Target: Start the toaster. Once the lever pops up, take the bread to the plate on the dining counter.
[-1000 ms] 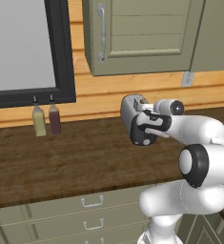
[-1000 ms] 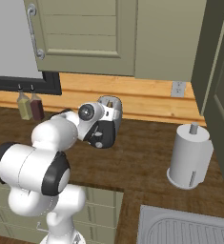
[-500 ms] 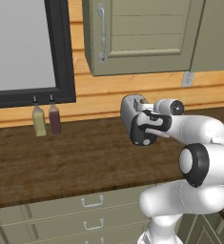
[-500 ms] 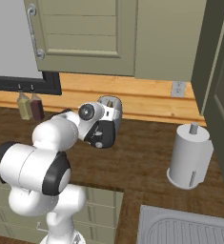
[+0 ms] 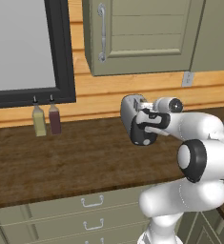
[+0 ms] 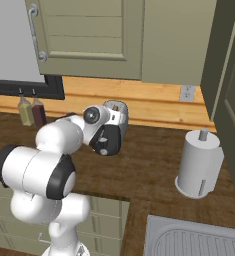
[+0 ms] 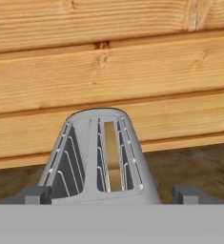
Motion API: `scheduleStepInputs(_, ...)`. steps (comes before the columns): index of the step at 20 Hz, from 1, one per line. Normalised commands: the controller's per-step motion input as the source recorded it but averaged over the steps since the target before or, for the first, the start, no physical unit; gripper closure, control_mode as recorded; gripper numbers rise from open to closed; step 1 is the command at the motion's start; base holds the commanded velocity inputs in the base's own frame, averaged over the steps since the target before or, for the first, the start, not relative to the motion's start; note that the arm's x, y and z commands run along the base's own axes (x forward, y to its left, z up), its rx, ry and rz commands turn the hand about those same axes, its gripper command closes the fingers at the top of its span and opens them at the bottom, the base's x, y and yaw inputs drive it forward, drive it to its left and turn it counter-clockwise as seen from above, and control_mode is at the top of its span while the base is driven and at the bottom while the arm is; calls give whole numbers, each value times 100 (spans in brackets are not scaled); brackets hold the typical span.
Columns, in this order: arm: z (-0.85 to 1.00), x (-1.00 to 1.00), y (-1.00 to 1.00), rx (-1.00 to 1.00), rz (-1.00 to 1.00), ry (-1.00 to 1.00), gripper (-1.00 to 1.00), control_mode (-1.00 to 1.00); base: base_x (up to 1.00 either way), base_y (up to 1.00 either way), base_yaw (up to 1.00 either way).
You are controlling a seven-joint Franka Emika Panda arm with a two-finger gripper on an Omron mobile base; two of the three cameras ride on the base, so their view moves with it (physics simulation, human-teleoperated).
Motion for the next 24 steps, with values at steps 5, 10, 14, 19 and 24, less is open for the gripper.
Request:
scheduleStepInputs(5,0,16,0,0,0,3,-100,-100,0,0,0)
scheduleStepInputs(10,0,7,0,0,0,0,-100,-100,0,0,0)
scheduleStepInputs(14,0,0,0,0,0,0,-100,-100,0,0,0)
scheduleStepInputs(19,0,0,-2,0,0,0,-100,-100,0,0,0)
scheduleStepInputs(24,0,0,0,0,0,0,-100,-100,0,0,0)
